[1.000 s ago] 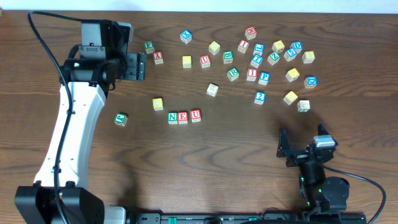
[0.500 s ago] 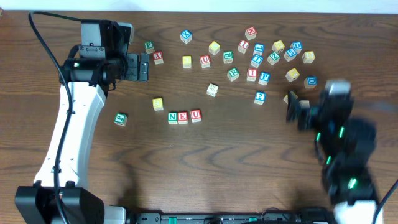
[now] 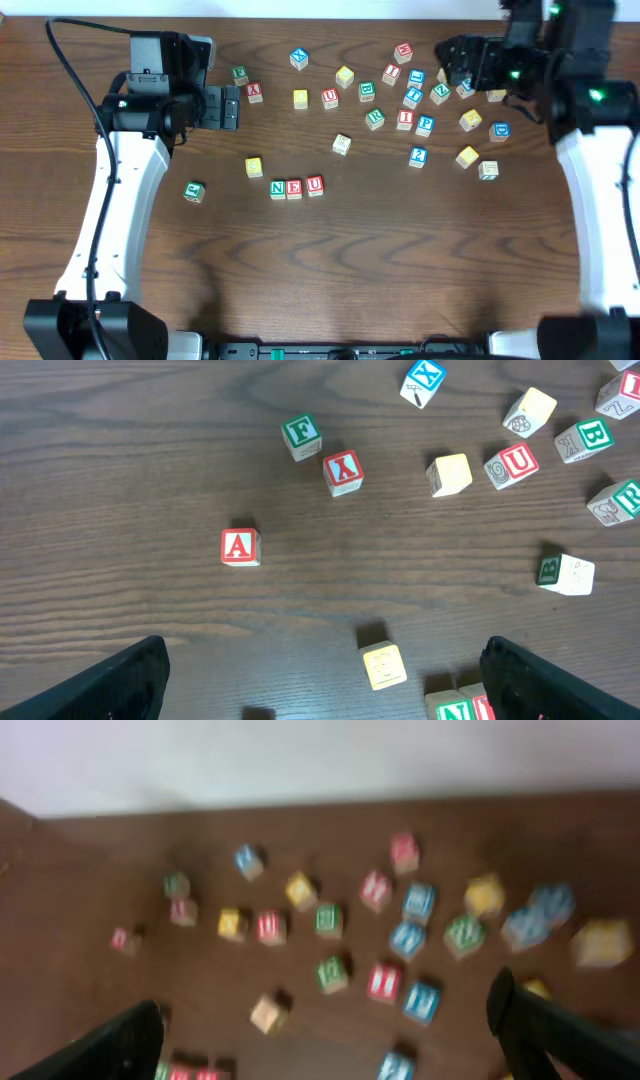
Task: Spell out NEURIPS
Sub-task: 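Raise the right arm and move its gripper over the block cluster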
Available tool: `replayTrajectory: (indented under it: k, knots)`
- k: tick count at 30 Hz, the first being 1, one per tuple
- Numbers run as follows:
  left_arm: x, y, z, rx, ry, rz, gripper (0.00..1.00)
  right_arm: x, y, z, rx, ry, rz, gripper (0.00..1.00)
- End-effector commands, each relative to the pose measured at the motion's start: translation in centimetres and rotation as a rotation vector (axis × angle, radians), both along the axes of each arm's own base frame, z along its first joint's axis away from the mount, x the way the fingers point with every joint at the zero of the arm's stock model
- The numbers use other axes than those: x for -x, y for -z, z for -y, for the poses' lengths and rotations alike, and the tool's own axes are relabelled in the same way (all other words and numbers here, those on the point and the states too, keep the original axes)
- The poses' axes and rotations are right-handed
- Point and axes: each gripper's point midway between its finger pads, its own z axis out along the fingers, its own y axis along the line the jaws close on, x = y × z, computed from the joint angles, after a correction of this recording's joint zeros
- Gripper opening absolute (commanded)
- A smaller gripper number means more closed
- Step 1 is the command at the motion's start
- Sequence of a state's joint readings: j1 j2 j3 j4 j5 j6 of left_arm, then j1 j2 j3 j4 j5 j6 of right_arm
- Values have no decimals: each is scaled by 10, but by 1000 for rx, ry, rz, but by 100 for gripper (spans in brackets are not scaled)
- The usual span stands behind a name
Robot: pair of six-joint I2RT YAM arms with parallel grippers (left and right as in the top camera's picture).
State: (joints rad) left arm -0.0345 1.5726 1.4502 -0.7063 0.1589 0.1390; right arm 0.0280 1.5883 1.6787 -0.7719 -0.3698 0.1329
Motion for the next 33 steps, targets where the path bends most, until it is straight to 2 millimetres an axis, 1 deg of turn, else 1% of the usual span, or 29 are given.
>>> replayTrajectory:
  k: [1, 2, 5, 8, 11, 13, 16, 18, 21, 24, 28, 33]
  knots:
    - [-4, -12, 0, 0, 8, 30, 98, -11, 28, -9, -52, -9, -133, 99]
    - [-4, -12, 0, -1, 8, 31, 98, -13, 33, -14, -39, -28, -156, 99]
    - [-4, -12, 0, -1, 8, 31, 98, -21, 41, -27, 33, -83, -208, 99]
    - [-4, -12, 0, -1, 8, 31, 98, -30, 43, -34, 153, -86, -242, 99]
    - [-4, -12, 0, -1, 8, 31, 98, -33, 44, -44, 247, -100, -261, 99]
    - [-4, -12, 0, -1, 8, 31, 98, -32, 46, -55, 273, -126, -278, 99]
    - [-4, -12, 0, -1, 8, 31, 98, -27, 55, -68, 276, -162, -326, 99]
    - [-4, -12, 0, -1, 8, 31, 98, -23, 65, -71, 282, -177, -364, 99]
    - [-4, -12, 0, 0, 8, 31, 98, -11, 80, -76, 288, -262, -424, 99]
    - [-4, -12, 0, -1, 8, 31, 98, -1, 94, -75, 317, -321, -477, 99]
    - [-4, -12, 0, -1, 8, 31, 98, 5, 99, -78, 347, -374, -488, 99]
    - [-4, -12, 0, -1, 8, 31, 98, 2, 99, -81, 352, -384, -470, 99]
